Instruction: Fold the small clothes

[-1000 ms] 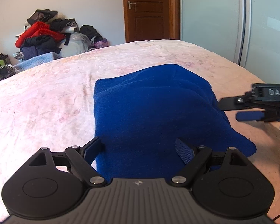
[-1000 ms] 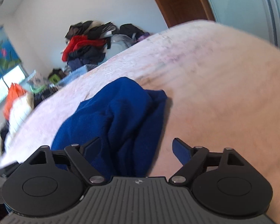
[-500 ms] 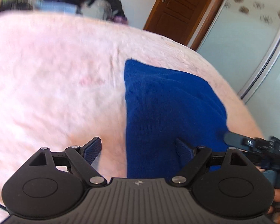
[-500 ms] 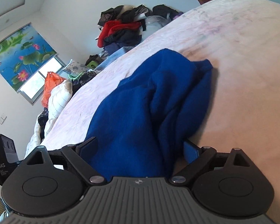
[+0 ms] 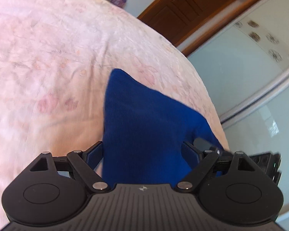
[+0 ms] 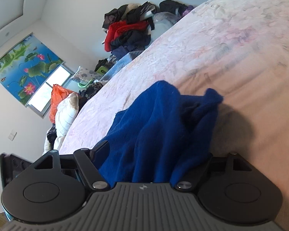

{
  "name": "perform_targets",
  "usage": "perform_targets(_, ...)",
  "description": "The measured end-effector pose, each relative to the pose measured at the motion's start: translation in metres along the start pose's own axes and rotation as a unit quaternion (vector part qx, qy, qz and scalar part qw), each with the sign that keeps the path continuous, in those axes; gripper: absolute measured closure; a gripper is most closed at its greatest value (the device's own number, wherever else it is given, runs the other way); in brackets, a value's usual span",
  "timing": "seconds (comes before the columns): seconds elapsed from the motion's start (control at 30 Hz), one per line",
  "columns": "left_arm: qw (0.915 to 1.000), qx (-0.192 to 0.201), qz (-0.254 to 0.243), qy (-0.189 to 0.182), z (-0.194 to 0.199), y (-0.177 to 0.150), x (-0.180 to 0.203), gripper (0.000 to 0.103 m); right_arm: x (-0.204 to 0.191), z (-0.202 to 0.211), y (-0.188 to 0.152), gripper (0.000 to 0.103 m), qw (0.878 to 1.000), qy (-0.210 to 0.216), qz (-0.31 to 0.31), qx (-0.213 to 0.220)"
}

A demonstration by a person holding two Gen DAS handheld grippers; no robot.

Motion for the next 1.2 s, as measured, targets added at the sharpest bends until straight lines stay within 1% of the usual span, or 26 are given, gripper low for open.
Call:
perform_targets(0.07,0.9997,-0.003,0.02,-0.013,-0.011,0.011,-0.005,0.017,0.004,-0.008,0.004,0.044,1.0,-0.004,0.001,-0.014)
perform_targets(0.1,0.9995,-0.005,0.026,-0.015,-0.014,0.014,-0.005,0.017,0.007,-0.011,0.006,0.059,1.0,-0.008,0.0,-0.019)
perform_targets(0.13,0.9996,-0.006,0.026,-0.012,-0.017,0.016,-0.004,0.028,0.01,-0.014,0.007,0.068,1.0,-0.006,-0.005,-0.021)
perform_targets(0.17,0.9998,-0.007,0.019,0.003,-0.019,0.016,-0.003,0.053,0.013,-0.015,0.007,0.071,1.0,0.002,-0.013,-0.021)
perform_targets(0.2,0.9997,-0.008,0.006,0.023,-0.02,0.016,-0.004,0.063,0.015,-0.015,0.007,0.074,1.0,0.007,-0.018,-0.018)
perform_targets(0.23,0.9995,-0.006,-0.004,0.031,-0.019,0.014,-0.004,0.072,0.016,-0.013,0.007,0.075,1.0,0.009,-0.02,-0.014)
perform_targets(0.27,0.9996,0.002,-0.008,0.025,-0.013,0.011,-0.003,0.078,0.015,-0.013,0.006,0.076,1.0,0.01,-0.019,-0.011)
perform_targets(0.33,0.9994,0.02,-0.015,0.023,-0.002,0.009,-0.001,0.081,0.009,-0.012,0.005,0.076,1.0,0.011,-0.009,-0.004)
perform_targets(0.37,0.9988,0.031,-0.027,0.027,0.004,0.009,0.002,0.082,0.006,-0.011,0.006,0.077,1.0,0.017,-0.005,-0.001)
perform_targets(0.5,0.9926,0.08,-0.074,0.054,0.028,0.012,0.016,0.082,-0.015,-0.012,0.019,0.078,0.999,0.045,0.019,0.014)
perform_targets(0.57,0.9894,0.093,-0.088,0.069,0.032,0.022,0.018,0.082,-0.024,-0.02,0.03,0.078,0.998,0.048,0.031,0.016)
perform_targets(0.63,0.9888,0.082,-0.088,0.089,0.024,0.034,0.015,0.082,-0.024,-0.035,0.038,0.078,0.999,0.027,0.031,0.011)
perform_targets(0.67,0.9892,0.067,-0.086,0.099,0.017,0.039,0.011,0.081,-0.021,-0.042,0.04,0.078,1.0,0.011,0.027,0.007)
perform_targets(0.7,0.9888,0.051,-0.081,0.114,0.011,0.041,0.008,0.081,-0.016,-0.05,0.041,0.076,1.0,-0.01,0.023,0.002)
perform_targets(0.73,0.9878,0.037,-0.079,0.13,0.009,0.041,0.005,0.079,-0.011,-0.057,0.04,0.07,0.999,-0.033,0.021,-0.005)
perform_targets(0.77,0.9872,0.034,-0.084,0.132,0.012,0.038,0.004,0.077,-0.009,-0.058,0.038,0.067,0.999,-0.05,0.022,-0.007)
perform_targets(0.8,0.986,0.038,-0.09,0.135,0.017,0.036,0.006,0.075,-0.008,-0.055,0.036,0.061,0.999,-0.05,0.022,-0.003)
perform_targets(0.83,0.9835,0.045,-0.101,0.143,0.023,0.034,0.009,0.07,-0.008,-0.049,0.034,0.055,0.999,-0.048,0.02,0.003)
perform_targets(0.87,0.9798,0.052,-0.114,0.155,0.029,0.03,0.012,0.059,-0.009,-0.041,0.032,0.052,0.998,-0.052,0.021,0.011)
perform_targets(0.9,0.9764,0.057,-0.124,0.167,0.034,0.027,0.015,0.052,-0.008,-0.032,0.03,0.044,0.998,-0.062,0.024,0.019)
perform_targets(0.93,0.972,0.065,-0.135,0.182,0.042,0.022,0.018,0.039,-0.008,-0.022,0.028,0.041,0.996,-0.077,0.032,0.026)
perform_targets(0.97,0.9676,0.076,-0.143,0.193,0.05,0.016,0.022,0.035,-0.009,-0.012,0.026,0.041,0.994,-0.097,0.043,0.034)
perform_targets(1.03,0.9606,0.092,-0.159,0.209,0.063,0.004,0.029,0.034,-0.015,0.009,0.018,0.041,0.986,-0.141,0.076,0.05)
perform_targets(1.1,0.9552,0.097,-0.166,0.225,0.073,-0.012,0.036,0.034,-0.029,0.029,0.005,0.042,0.976,-0.169,0.118,0.071)
perform_targets(1.17,0.9515,0.096,-0.166,0.24,0.078,-0.031,0.039,0.034,-0.05,0.046,-0.013,0.042,0.967,-0.175,0.164,0.082)
perform_targets(1.2,0.9486,0.091,-0.165,0.254,0.08,-0.041,0.039,0.034,-0.061,0.05,-0.024,0.042,0.965,-0.169,0.186,0.08)
Point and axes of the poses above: each gripper's, at about its wrist camera, not at the fingertips, and z roughly against the way its jaws point, x to its right, y to its top, the point moved 5 cm from there along -z, roughly the way its jaws point
